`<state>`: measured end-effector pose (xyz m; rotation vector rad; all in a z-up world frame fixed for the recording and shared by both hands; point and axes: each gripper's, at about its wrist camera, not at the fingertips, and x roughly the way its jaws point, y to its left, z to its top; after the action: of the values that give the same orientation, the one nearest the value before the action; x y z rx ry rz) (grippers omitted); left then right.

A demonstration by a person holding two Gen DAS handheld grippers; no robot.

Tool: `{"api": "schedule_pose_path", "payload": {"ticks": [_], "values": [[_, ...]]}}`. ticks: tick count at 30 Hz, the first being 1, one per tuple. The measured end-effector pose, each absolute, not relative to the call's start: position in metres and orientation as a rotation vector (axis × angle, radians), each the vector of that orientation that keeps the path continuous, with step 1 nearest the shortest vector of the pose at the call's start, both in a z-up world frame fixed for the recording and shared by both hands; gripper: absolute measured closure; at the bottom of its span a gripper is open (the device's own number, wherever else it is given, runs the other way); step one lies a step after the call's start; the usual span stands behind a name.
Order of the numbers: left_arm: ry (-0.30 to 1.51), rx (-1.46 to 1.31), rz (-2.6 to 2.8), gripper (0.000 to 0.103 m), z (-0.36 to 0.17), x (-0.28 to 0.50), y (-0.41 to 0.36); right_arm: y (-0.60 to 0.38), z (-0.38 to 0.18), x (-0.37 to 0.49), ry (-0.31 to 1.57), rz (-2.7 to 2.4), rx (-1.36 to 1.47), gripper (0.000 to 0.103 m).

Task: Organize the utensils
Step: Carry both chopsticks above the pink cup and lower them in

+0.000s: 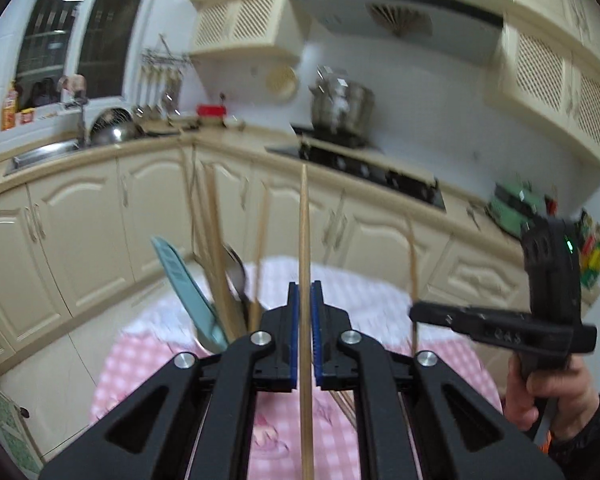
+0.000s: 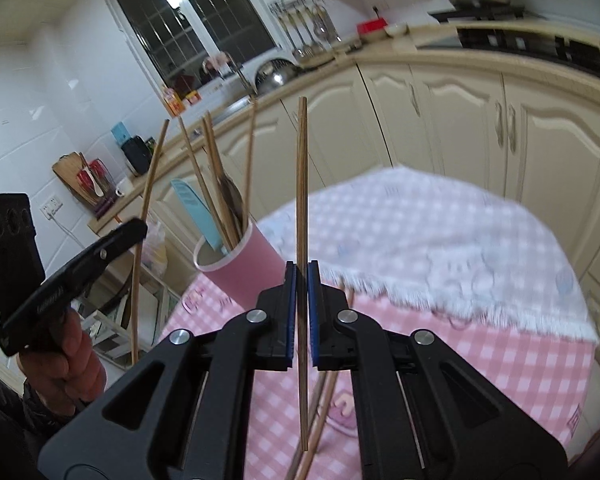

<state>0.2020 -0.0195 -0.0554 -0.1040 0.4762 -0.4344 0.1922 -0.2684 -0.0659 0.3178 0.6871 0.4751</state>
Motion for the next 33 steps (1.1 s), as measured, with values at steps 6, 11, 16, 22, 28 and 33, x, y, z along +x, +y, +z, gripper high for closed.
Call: {"api": "schedule_pose_path", "payload": {"ticks": [6,11,16,22,28,33], "values": [[0.353,-0.158,-0.379,0.098,-0.025,0.222,-0.002,-0.257,-0.03,0.206,0.604,0.514,0.285,0.097],[0.231,-0.171,-0.356,0.098,0.0,0.232,-0.002,-0.237,0.01,0.218,0.503,0.565,0.25,0.097],[0.118,-0.169,-0.332,0.098,0.019,0.244,-0.006,-0.213,0.044,0.233,0.399,0.599,0.219,0.097],[0.07,-0.149,-0.309,0.098,0.019,0.262,-0.014,-0.187,0.057,0.254,0.349,0.617,0.193,0.097],[0.083,-0.168,-0.273,0.098,0.002,0.276,-0.012,-0.177,0.049,0.264,0.347,0.609,0.193,0.097],[0.111,-0.199,-0.251,0.098,-0.014,0.284,-0.002,-0.168,0.035,0.274,0.361,0.595,0.184,0.097]]}}
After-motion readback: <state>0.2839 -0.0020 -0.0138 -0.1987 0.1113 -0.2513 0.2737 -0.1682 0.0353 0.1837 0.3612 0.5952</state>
